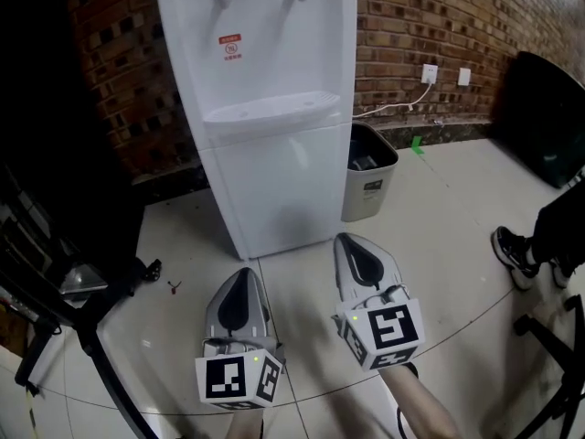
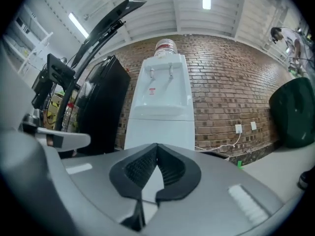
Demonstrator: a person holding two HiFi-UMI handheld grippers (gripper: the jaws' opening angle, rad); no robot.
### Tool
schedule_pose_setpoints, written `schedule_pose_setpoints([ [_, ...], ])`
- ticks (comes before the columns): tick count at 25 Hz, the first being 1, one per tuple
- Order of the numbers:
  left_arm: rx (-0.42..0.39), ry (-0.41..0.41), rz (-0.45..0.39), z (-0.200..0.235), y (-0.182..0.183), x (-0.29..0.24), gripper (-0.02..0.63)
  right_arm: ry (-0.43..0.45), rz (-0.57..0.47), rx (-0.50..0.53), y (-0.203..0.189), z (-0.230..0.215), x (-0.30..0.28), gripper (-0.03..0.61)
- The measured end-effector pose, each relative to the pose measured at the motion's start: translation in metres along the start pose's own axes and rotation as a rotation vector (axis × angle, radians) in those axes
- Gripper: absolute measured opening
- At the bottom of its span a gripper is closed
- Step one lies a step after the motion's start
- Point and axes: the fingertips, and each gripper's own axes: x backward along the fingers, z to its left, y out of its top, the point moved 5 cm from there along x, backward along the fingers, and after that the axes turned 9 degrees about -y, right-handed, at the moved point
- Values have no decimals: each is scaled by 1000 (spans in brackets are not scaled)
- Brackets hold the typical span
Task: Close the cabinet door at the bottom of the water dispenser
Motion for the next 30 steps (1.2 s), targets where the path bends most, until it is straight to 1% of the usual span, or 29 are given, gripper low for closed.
schedule_pose_setpoints([
  [3, -18, -24, -15, -13, 12, 12, 17, 24, -17, -39, 11, 12, 41, 0],
  [7, -26, -44, -66, -21, 35, 20, 17, 56, -66, -29, 28, 29, 71, 0],
  [10, -33, -58, -90, -26, 44, 24, 17, 80, -93, -27, 40, 35, 72, 0],
  [13, -37, -68, -90, -31, 45, 26, 17, 72, -115, -24, 48, 33, 72, 0],
  [17, -26, -61, -88, -28, 44, 27, 17, 46, -116, -23, 47, 31, 73, 0],
  [30, -22, -63, -95, -29, 44, 27, 17, 32, -112, -10, 47, 28, 69, 0],
])
